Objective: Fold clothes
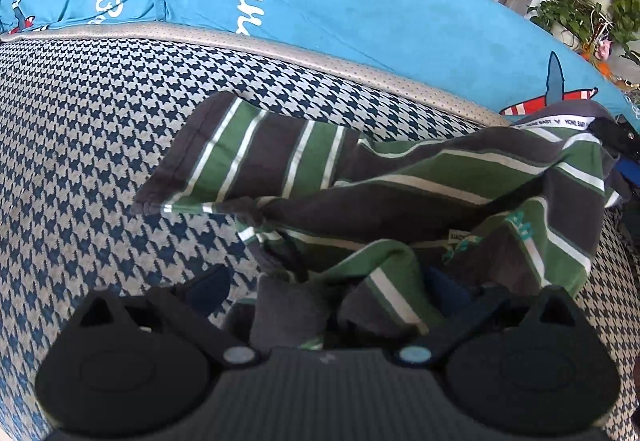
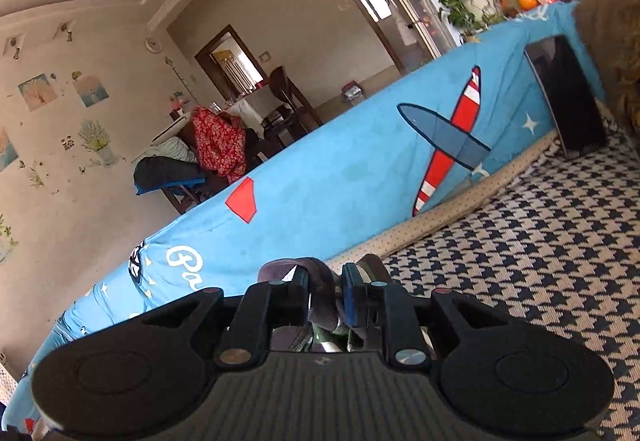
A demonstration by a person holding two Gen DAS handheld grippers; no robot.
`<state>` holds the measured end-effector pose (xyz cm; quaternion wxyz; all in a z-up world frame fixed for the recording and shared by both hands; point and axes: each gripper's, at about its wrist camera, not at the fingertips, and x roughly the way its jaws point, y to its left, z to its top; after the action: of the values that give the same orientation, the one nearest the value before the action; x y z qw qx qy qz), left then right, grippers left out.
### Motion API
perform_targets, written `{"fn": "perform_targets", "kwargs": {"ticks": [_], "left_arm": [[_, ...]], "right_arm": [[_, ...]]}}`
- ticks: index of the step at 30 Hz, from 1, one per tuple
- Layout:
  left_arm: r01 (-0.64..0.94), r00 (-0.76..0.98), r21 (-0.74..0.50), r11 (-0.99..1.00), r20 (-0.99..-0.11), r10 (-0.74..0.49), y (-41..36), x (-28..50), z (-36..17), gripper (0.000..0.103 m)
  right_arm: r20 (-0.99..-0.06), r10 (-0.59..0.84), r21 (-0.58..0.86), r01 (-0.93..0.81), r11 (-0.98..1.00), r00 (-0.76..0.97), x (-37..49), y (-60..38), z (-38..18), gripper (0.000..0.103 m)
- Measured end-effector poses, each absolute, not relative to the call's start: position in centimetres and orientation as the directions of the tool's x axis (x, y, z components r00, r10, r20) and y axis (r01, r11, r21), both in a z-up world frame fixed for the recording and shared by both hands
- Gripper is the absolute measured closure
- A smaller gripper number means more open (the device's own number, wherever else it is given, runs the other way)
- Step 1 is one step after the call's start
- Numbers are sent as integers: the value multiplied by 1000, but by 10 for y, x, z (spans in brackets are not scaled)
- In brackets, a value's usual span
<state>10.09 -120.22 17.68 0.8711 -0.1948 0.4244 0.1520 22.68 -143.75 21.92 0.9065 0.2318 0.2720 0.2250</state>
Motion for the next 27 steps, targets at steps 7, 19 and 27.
{"fn": "perform_targets", "kwargs": {"ticks": [7, 19, 27], "left_arm": [[-444, 578, -201, 873, -809, 108, -1210, 105, 173, 0], [-409, 612, -186, 893, -782, 117, -1222, 104, 178, 0], [-361, 622, -156, 919, -775, 113, -1237, 107, 181, 0]], "right_arm": [[-382, 514, 504, -294, 812, 768, 217, -1462, 218, 60], [-554, 455, 392, -263, 881, 697, 221, -1486, 194, 53], [-682, 487, 438, -229, 869, 546, 228, -1483, 157, 53]]}}
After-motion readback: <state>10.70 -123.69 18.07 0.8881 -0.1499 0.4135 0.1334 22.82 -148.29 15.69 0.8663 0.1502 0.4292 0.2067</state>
